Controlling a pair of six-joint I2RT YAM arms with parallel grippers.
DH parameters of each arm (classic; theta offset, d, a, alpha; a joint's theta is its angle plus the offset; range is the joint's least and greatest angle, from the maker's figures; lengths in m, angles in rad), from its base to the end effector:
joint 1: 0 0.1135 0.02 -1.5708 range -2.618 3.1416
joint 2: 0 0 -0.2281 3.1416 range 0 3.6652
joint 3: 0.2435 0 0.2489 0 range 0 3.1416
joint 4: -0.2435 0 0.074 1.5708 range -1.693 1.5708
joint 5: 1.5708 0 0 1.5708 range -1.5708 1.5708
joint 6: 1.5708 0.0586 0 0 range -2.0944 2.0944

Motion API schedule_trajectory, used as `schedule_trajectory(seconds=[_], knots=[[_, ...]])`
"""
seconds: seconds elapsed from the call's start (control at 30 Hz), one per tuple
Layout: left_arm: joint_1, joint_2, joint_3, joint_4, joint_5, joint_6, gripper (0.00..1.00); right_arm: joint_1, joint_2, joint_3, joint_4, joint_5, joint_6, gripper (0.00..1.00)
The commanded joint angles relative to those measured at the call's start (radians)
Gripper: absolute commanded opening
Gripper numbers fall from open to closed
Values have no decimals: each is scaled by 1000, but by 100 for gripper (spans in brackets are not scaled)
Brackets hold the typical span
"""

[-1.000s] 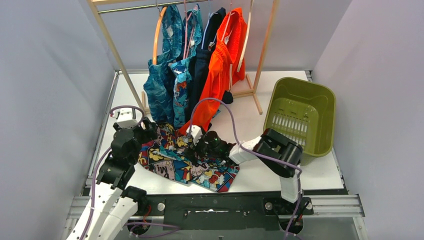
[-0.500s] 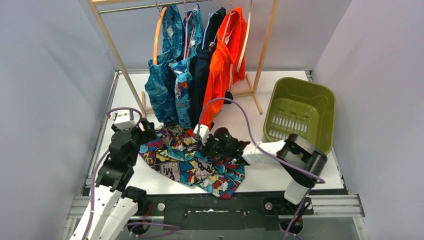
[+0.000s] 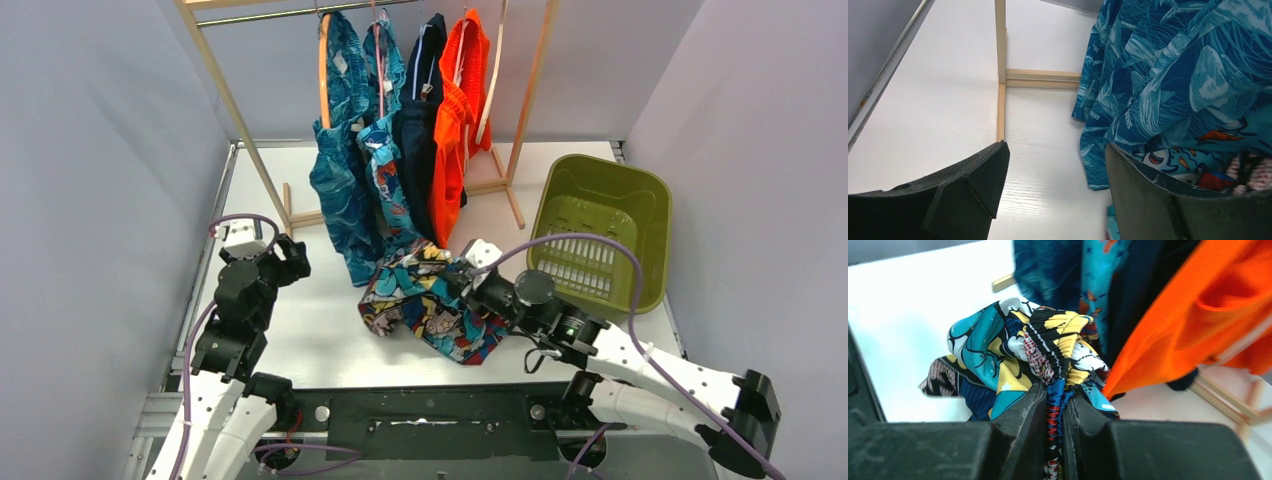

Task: Remove the shorts from the hanger
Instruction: Adjust the shorts at the center of the board.

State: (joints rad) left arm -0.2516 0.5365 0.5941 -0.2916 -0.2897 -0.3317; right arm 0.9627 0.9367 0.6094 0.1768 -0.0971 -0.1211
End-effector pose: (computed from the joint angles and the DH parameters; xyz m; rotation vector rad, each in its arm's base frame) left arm 0.1865 -0.0307 0.2737 -0.2770 1.7761 -0.1560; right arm 0.1460 0.2197 0.2566 -0.9767 1.4790 0.7005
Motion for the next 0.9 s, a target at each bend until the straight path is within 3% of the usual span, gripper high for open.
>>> schedule_trajectory(seconds=[0.0, 0.17, 0.37, 0.5, 0.53, 0.63, 0.67, 0.73, 0.87], knots=[[12, 6, 2, 75, 19, -6, 70, -1, -130, -21, -52, 220, 33, 0], [16, 19, 7, 69, 33, -7, 69, -5, -97, -48, -134, 182, 70, 3], [17, 28, 2, 75, 29, -9, 69, -5, 184, 42, -239, 35, 192, 3], [20, 27, 3, 78, 34, -9, 69, 8, 321, -5, -164, -102, 286, 13], [22, 24, 2, 78, 34, -9, 69, 11, 348, -1, -165, -101, 302, 17], [21, 19, -2, 80, 37, -9, 69, 23, 397, 24, -218, -44, 329, 61], [21, 19, -3, 82, 37, -9, 69, 34, 401, 31, -243, -9, 328, 70], [25, 19, -2, 84, 41, -9, 69, 48, 397, 38, -290, 51, 322, 78], [32, 14, -3, 81, 46, -9, 69, 90, 359, 73, -387, 179, 323, 80]])
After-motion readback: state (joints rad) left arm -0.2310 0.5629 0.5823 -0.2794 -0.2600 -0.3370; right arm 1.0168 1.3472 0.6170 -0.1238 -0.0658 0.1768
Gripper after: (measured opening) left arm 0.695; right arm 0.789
